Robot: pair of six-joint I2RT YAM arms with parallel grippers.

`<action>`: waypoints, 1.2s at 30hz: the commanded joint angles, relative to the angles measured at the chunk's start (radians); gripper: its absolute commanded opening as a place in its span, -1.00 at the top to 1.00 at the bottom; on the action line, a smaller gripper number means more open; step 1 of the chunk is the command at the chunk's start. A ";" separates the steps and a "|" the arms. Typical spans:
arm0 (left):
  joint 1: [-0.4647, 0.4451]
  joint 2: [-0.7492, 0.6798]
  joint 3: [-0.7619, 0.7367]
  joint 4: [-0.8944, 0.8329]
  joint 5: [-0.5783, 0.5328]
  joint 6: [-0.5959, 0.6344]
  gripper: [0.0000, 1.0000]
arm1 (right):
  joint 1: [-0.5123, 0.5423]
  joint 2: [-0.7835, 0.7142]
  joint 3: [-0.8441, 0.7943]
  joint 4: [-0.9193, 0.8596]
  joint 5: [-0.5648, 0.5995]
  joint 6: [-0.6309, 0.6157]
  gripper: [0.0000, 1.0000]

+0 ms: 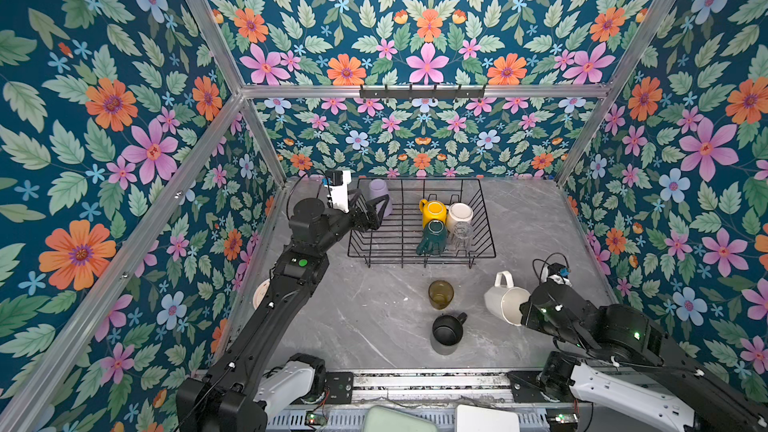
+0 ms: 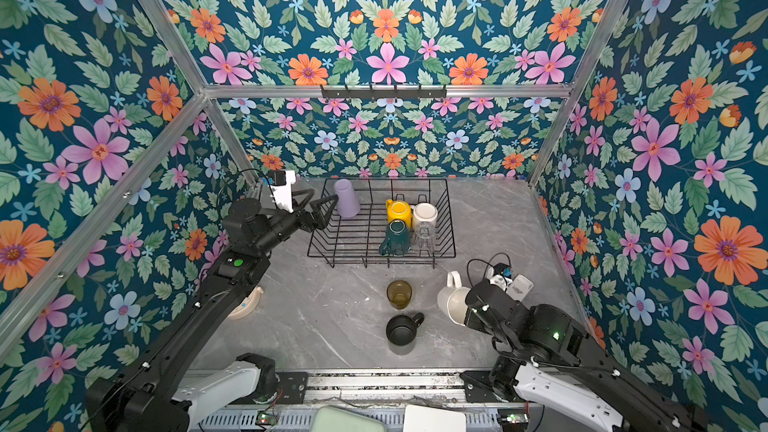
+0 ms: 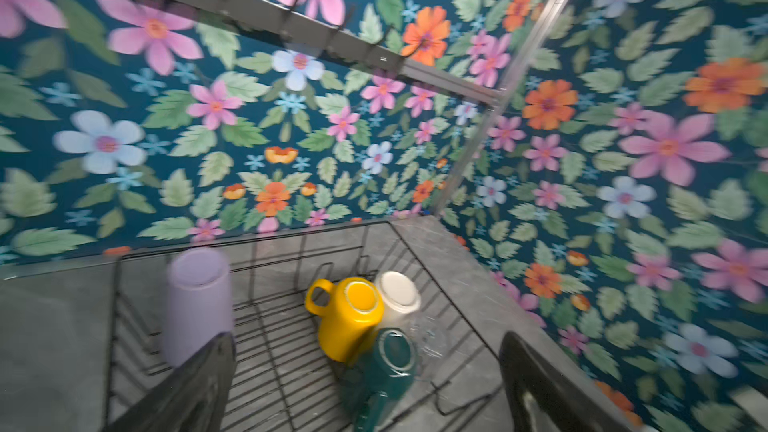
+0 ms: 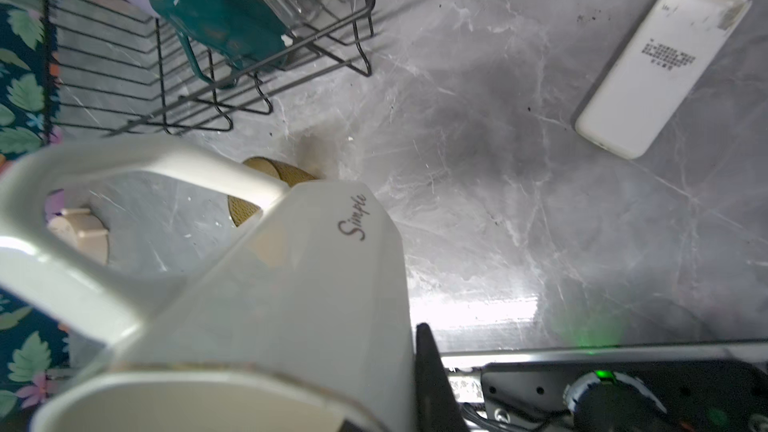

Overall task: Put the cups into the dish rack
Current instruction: 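Grasp the white 'Simple' mug rim with the right gripper and lift it, then carry the white mug toward the left gripper while the left gripper grasps it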

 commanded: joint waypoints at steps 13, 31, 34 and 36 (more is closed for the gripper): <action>0.001 -0.028 -0.087 0.207 0.523 -0.073 -0.99 | -0.367 0.134 -0.048 0.849 -0.765 -0.129 1.00; 0.001 -0.011 -0.167 0.545 0.730 -0.306 -0.99 | -0.369 0.359 0.001 1.351 -1.079 -0.069 1.00; 0.001 -0.008 -0.168 0.548 0.736 -0.309 -0.99 | -0.369 0.396 0.020 1.370 -1.099 -0.061 1.00; 0.000 -0.006 -0.168 0.561 0.743 -0.319 -0.99 | -0.369 0.420 0.027 1.406 -1.119 -0.042 1.00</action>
